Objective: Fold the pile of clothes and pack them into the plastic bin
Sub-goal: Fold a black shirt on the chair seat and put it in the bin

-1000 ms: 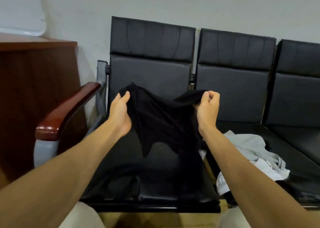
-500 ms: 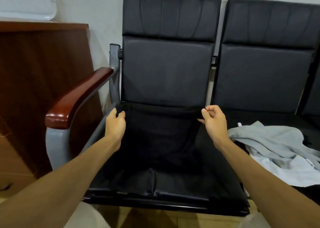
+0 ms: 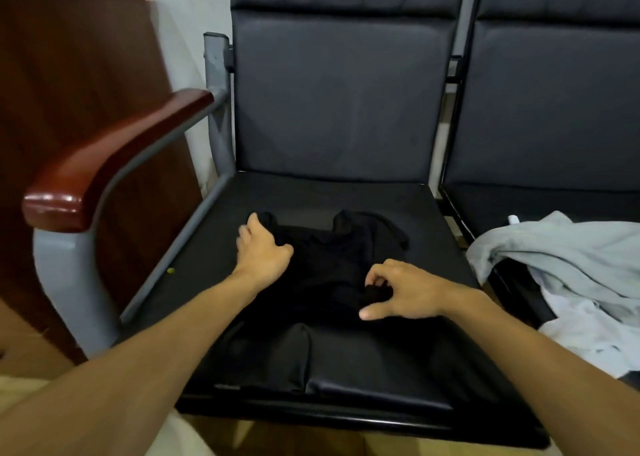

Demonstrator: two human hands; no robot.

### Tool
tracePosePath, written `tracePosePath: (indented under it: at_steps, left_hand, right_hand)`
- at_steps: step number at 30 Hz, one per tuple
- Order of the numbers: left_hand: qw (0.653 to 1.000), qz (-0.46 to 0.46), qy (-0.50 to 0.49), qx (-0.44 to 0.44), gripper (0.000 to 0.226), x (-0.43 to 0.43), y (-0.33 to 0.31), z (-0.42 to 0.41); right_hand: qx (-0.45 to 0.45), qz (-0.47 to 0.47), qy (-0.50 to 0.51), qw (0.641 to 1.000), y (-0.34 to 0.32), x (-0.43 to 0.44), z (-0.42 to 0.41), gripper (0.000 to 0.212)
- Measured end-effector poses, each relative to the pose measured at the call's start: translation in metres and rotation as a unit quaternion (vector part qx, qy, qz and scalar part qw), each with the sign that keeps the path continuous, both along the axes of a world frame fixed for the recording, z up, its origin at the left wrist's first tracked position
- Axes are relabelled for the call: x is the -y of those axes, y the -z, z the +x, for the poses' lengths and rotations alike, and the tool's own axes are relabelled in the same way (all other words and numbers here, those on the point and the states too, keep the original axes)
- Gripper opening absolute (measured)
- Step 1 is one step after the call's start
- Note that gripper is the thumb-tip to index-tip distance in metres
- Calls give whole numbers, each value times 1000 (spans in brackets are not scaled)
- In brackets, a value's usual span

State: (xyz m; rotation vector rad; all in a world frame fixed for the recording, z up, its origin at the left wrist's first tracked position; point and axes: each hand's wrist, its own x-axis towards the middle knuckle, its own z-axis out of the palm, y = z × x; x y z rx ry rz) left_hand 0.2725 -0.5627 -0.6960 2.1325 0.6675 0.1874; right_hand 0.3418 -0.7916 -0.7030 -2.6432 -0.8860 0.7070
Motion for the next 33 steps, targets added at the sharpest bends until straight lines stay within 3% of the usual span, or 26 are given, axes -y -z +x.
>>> tracePosePath:
  at_steps: [3,4,6,8,10,12,15,18,21,26,28,30,33]
  left_hand:
    - [970,228,-11,81,62,2,-3,-1]
    - [963,239,23,126,48,3,-4,-3]
    - [959,177,160,154,27,9,-2,-8]
    - [935,124,328,62,19,21,4,-18]
    - [879,178,437,-73,33,29,12,-21]
    - [851,235,444,-149,49,30,14,-21]
    - [864,252,405,-158,62,28,15,-19]
    - [903,151,377,-143,56,38,16,-19]
    - [942,87,318,-61,23,53,22,-13]
    - [979,-65,187,47,29,69,14,-7]
    - [967,-198,112,110,20,71,-10,-6]
    - [924,-343,63,157,17,68,-35,-11]
    - [905,-390,32,167,23,60,-55,-23]
  right_hand:
    - [37,29,3,999,3,0,2,40]
    - [42,46,19,998,2,2,3,32]
    - [55,67,63,994,-3,7,4,20]
    - [63,86,122,987,-10,13,5,16]
    - [52,111,180,976,-17,20,6,15]
    - [26,170,225,959,-22,29,5,14]
    - [-61,276,276,919,-31,45,-6,14]
    - [-135,285,291,903,-29,54,-18,19]
    - [-178,263,278,906,-26,56,-27,24]
    - [-176,245,209,930,-31,52,-36,24]
    - [-203,223,140,943,-37,52,-43,26]
    - [-275,186,52,942,-45,50,-52,30]
    - [-295,156,17,943,-48,44,-56,28]
